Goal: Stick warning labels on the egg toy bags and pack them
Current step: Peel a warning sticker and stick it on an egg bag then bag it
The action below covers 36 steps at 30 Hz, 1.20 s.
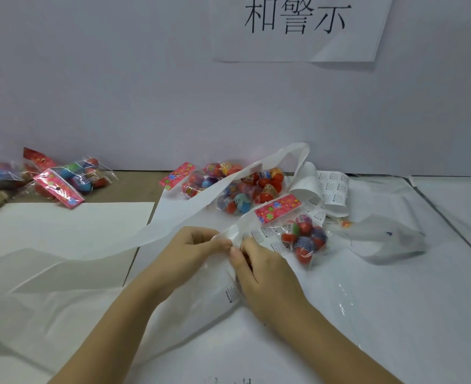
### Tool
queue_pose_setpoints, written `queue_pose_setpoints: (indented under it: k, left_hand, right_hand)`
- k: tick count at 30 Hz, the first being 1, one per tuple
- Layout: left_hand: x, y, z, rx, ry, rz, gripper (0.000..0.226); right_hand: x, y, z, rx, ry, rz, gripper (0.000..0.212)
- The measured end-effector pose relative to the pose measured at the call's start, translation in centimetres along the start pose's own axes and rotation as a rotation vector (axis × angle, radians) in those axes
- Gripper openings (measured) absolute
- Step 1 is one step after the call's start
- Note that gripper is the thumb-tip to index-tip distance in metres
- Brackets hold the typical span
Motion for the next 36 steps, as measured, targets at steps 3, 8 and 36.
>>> queue_pose_setpoints:
  k: [3,8,36]
  left_hand:
    - [-0.06,-0.09,-0.15,0.026,-0.016,-0.017,0.027]
    - [-0.04,-0.01,-0.15,0.048,-0.022,-0.028,0.026]
    - [-0.24,-0.48,-0.34,-0.004,0.018,-0.046,0.025]
  right_hand:
    - [-0.06,0.34,0.19,-0.024,-0.009,0.025,0.028]
    - [-0.09,0.21,0.27,-0.039,-0.007,0.023,0.031]
    - [0.39,0.01,0.6,0.016,-0.044,0.05,0.031]
Point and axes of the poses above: each hand's wrist, its own x-axis towards the middle knuckle, its own z-axis out of the back of the hand, y = z × x, the point moved 10 cm from there along x, towards the middle knuckle, and after that the axes turned 6 degrees about -x, right-handed, at the moved point
